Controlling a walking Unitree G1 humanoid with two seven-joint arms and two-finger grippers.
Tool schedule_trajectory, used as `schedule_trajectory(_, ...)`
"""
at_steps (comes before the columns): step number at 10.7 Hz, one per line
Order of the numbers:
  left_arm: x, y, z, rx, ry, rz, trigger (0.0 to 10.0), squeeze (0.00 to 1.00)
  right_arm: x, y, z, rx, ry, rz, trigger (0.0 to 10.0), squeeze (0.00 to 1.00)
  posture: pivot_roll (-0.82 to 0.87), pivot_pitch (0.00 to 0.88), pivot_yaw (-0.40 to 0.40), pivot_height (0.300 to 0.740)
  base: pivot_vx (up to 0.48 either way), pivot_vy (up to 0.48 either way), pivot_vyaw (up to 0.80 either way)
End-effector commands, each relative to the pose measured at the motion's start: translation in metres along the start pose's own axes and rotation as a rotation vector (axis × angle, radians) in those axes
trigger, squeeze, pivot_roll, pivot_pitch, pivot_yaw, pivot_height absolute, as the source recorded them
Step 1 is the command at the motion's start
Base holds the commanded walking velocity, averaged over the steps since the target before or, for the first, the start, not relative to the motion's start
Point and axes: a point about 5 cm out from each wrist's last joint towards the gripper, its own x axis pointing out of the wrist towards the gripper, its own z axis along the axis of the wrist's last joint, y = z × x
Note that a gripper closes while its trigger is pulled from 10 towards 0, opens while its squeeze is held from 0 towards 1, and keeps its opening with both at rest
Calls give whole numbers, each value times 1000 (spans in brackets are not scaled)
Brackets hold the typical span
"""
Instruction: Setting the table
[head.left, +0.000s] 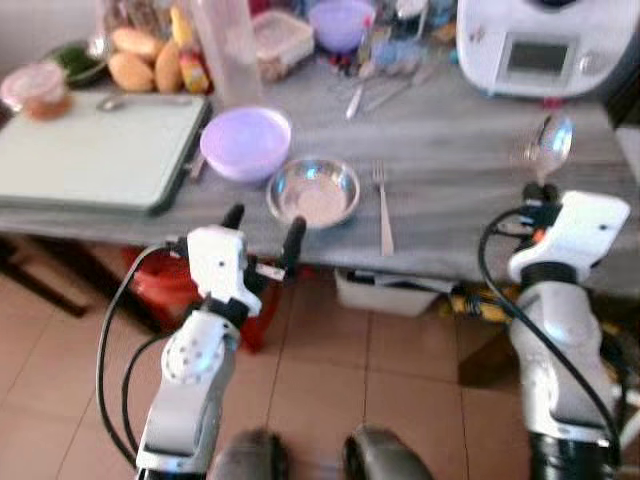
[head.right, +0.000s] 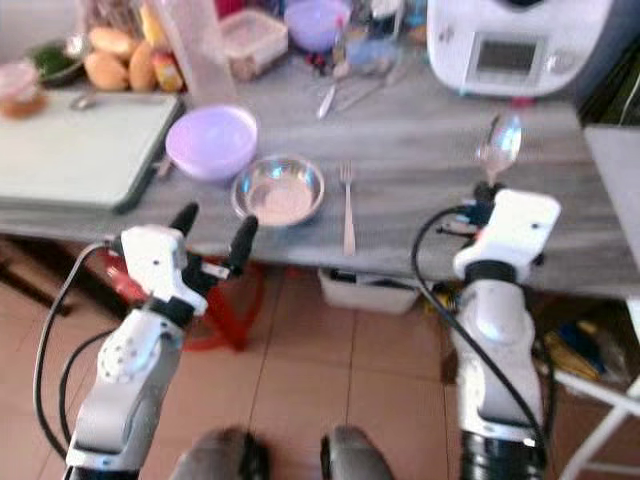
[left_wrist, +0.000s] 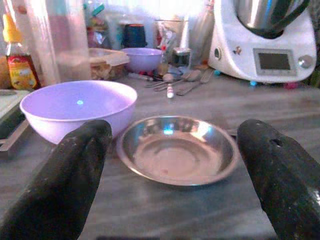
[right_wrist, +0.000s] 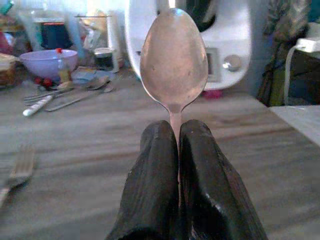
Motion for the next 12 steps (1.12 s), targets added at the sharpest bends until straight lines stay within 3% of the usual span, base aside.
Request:
schedule_trajectory(1, -5, 7, -3, 8, 17, 29, 10000, 0, 0, 6, 4, 7, -11, 17, 10000, 0, -52, 173, 20, 740, 352, 0, 0)
schedule_trajectory(3, -6, 10, -2, 19, 16, 54, 10000, 0, 2, 8, 0, 15, 9, 33, 10000, 0, -43, 177, 18, 740, 0, 0, 0)
schedule_trajectory(5, -9, 18, -2, 53, 32, 81, 10000, 0, 17, 13, -10, 92, 64, 43, 10000, 0, -34, 192, 28, 740, 0, 0, 0)
schedule_trajectory(7, -21, 27, -7, 93, 92, 119, 10000, 0, 25, 20, -23, 168, 137, 26, 10000, 0, -14, 224, 51, 740, 0, 0, 0)
schedule_trajectory(9, -35, 21, -12, 75, 139, 99, 10000, 0, 34, 26, -32, 207, 188, 44, 10000, 0, -1, 257, 53, 740, 0, 0, 0)
schedule_trajectory(12, -35, 21, -8, 70, 139, 100, 10000, 0, 46, 41, -32, 246, 209, 95, 10000, 0, 17, 262, 45, 740, 0, 0, 0)
